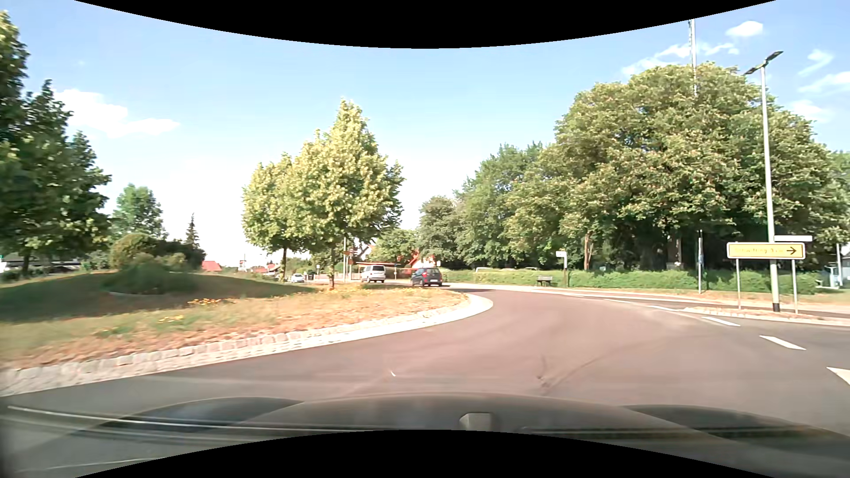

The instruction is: Follow the waypoints while adhering to traffic rules and regulations

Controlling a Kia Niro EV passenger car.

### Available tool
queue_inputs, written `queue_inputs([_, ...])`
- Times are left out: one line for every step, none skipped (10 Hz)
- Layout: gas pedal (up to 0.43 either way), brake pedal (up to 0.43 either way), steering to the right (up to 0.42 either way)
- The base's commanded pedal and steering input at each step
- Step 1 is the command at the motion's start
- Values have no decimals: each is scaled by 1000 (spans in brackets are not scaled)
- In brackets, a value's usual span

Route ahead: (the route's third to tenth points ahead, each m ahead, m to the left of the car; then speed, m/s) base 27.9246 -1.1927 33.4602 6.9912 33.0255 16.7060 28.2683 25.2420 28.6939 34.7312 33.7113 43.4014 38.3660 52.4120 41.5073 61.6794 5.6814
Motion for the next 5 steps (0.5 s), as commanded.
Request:
queue_inputs([110,12,312])
queue_inputs([110,6,309])
queue_inputs([110,12,300])
queue_inputs([110,6,280])
queue_inputs([110,6,254])
